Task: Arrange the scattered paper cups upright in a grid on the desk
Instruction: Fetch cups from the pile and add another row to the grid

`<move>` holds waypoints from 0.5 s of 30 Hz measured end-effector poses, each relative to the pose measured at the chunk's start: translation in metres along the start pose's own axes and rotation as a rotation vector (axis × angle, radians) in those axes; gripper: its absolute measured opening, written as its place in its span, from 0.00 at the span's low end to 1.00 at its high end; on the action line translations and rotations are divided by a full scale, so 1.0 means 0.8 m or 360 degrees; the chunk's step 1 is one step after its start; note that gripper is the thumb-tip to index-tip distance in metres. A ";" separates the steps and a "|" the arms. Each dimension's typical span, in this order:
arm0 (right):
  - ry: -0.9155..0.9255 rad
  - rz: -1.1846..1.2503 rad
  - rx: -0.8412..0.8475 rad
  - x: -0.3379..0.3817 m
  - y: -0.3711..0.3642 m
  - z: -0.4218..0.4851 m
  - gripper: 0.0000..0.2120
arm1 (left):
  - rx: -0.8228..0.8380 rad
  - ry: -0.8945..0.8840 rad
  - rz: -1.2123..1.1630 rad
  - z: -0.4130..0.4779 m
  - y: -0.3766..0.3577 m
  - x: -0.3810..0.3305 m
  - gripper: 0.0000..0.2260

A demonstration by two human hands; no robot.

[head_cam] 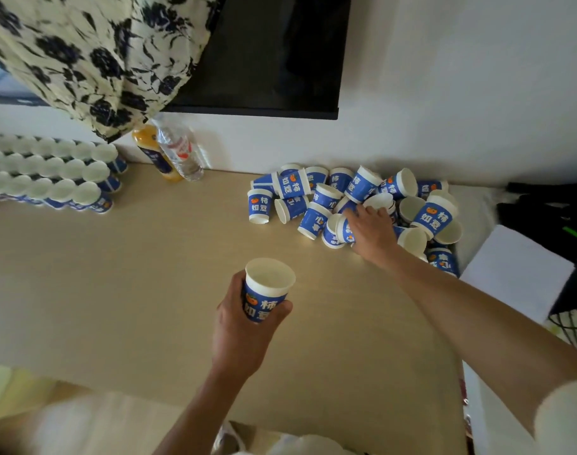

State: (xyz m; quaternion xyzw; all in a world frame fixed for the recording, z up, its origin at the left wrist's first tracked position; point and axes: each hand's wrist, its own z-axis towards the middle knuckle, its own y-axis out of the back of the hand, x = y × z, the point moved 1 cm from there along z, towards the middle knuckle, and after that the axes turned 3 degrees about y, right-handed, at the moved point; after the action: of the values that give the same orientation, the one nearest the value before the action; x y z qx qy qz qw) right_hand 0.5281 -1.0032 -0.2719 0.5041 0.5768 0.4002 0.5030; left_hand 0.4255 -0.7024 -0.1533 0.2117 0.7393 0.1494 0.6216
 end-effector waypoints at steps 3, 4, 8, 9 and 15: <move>-0.0047 0.0022 -0.0041 -0.002 0.004 0.000 0.31 | 0.0000 -0.0016 0.0011 0.003 0.003 -0.005 0.24; -0.0066 0.0036 -0.0073 -0.004 0.008 -0.001 0.31 | 0.0002 -0.0022 0.0011 0.005 0.005 -0.006 0.23; -0.0175 0.0133 -0.0189 -0.013 0.042 -0.018 0.33 | 0.0006 -0.0046 -0.0016 0.010 0.017 -0.006 0.23; -0.0214 0.0221 -0.0213 -0.013 0.053 -0.024 0.33 | -0.0002 -0.0049 -0.0033 0.011 0.022 -0.005 0.24; -0.0404 0.1552 -0.0357 0.048 0.109 -0.076 0.40 | -0.0096 -0.0069 -0.0084 0.015 0.071 0.020 0.25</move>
State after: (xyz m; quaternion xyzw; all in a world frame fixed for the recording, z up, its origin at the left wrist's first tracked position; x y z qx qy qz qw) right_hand 0.4844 -0.9477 -0.1840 0.7019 0.1625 0.5833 0.3751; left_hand 0.4420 -0.6458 -0.1415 0.1765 0.7262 0.1504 0.6472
